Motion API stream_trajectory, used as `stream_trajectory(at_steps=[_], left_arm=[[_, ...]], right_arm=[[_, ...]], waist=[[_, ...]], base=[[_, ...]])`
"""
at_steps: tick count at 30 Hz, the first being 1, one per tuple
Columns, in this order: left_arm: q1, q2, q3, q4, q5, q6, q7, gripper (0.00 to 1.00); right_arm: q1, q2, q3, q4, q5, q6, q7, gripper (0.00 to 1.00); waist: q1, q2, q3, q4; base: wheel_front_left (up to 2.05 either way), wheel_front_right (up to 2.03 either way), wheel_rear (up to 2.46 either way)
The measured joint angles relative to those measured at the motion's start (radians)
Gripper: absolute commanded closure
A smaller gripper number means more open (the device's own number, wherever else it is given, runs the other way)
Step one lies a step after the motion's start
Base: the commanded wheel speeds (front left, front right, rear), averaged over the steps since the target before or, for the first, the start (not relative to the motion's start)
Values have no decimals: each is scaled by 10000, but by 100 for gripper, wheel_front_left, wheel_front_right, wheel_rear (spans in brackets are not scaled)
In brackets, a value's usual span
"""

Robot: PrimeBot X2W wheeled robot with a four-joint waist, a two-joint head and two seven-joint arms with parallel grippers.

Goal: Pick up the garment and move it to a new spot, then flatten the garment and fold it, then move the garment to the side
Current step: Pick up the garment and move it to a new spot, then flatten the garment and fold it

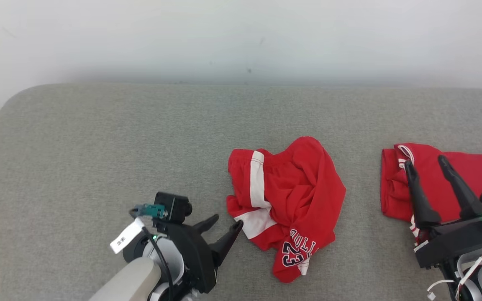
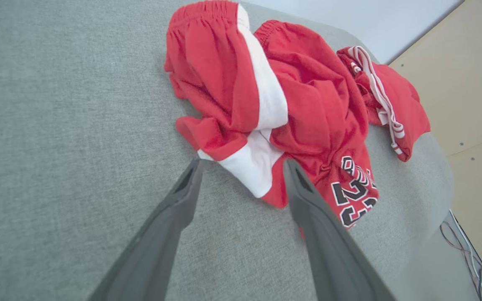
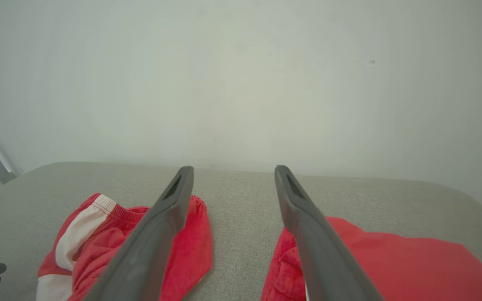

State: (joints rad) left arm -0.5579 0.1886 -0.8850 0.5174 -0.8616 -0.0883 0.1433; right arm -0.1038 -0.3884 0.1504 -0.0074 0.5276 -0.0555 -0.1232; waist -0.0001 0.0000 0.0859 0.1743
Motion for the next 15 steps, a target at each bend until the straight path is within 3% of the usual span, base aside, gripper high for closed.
stream_trajectory(at_steps=[5, 15], left_arm=[[321, 25, 90, 173, -38, 0, -211, 0], [350, -205, 347, 938, -357, -4, -403, 0]], right_arm=[[-111, 102, 215, -65, -2, 42, 13, 0], [-349, 117, 389, -105, -13, 117, 144, 0]], waist=[[0, 0, -57, 126], [2, 0, 188, -240]], base=[[0, 0, 0], [0, 0, 0]])
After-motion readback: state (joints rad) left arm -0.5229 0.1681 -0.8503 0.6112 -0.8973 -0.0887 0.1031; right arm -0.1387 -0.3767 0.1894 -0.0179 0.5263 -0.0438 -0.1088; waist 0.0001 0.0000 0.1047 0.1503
